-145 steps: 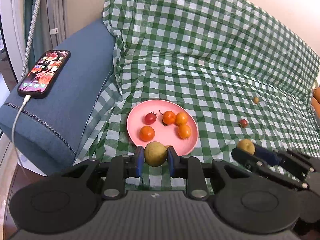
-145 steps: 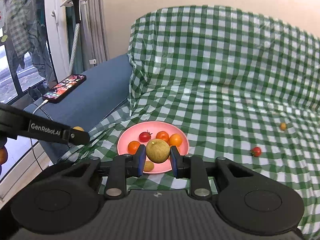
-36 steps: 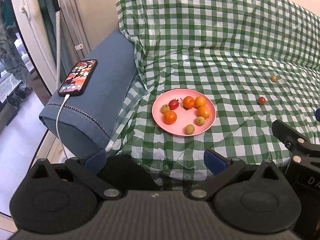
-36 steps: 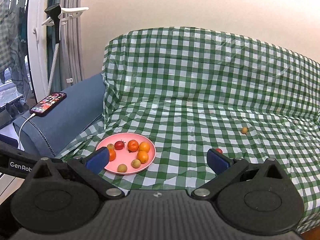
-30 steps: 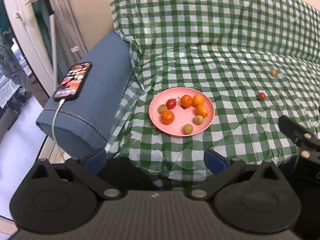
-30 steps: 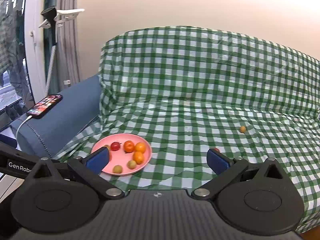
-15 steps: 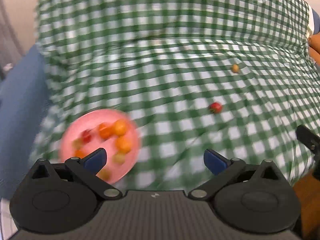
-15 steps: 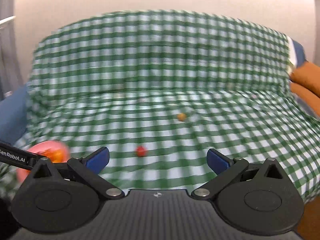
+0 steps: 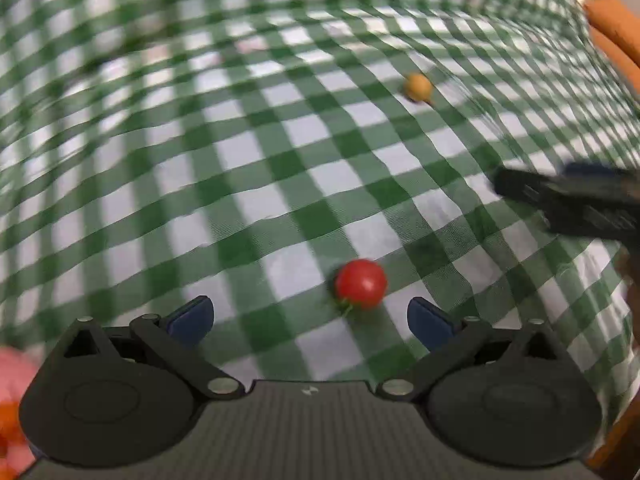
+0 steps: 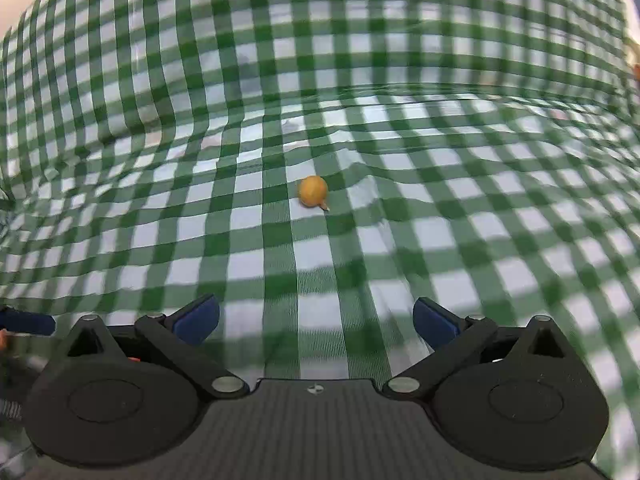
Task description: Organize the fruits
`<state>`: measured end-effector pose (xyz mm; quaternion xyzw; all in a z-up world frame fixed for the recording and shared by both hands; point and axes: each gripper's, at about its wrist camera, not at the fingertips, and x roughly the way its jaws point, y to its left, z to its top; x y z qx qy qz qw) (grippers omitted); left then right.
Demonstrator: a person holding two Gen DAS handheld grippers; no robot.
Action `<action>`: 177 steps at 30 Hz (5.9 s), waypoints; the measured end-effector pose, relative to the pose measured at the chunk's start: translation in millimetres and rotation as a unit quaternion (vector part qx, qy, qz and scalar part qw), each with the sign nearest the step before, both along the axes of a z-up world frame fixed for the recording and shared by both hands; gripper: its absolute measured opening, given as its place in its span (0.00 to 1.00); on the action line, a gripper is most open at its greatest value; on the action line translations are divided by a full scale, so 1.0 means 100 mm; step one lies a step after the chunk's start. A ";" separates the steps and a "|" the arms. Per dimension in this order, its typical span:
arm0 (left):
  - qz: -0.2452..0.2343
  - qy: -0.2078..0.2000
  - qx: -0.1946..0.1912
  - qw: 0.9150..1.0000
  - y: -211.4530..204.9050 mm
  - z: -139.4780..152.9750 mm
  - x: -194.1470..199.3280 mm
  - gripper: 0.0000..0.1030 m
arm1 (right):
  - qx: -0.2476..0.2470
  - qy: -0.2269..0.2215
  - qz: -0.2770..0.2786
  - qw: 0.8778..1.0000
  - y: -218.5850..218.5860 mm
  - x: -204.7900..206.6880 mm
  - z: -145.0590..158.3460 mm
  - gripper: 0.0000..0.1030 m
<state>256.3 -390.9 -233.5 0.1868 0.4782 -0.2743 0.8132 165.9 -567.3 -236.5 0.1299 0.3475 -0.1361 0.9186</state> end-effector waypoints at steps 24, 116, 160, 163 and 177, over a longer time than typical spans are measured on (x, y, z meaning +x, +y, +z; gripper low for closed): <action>0.000 -0.020 -0.039 0.999 0.11 -0.07 0.03 0.32 | -0.098 -0.046 0.014 0.994 -0.10 1.08 -0.47 0.29; 0.214 -0.017 -0.045 0.976 3.34 0.78 -0.09 0.33 | -0.019 0.010 0.213 0.977 3.86 0.07 0.56 0.29; 0.231 -0.006 0.001 0.973 3.64 1.13 -1.10 1.00 | -0.078 0.045 0.185 0.979 4.07 -0.84 0.94 0.90; 0.232 -0.009 -0.004 0.973 3.64 1.19 -1.20 1.00 | -0.084 0.037 0.175 0.980 4.03 -0.94 1.02 0.90; 0.227 -0.054 -0.001 0.972 3.61 1.44 -1.59 1.00 | -0.102 -0.001 0.165 0.981 4.00 -1.33 1.29 0.91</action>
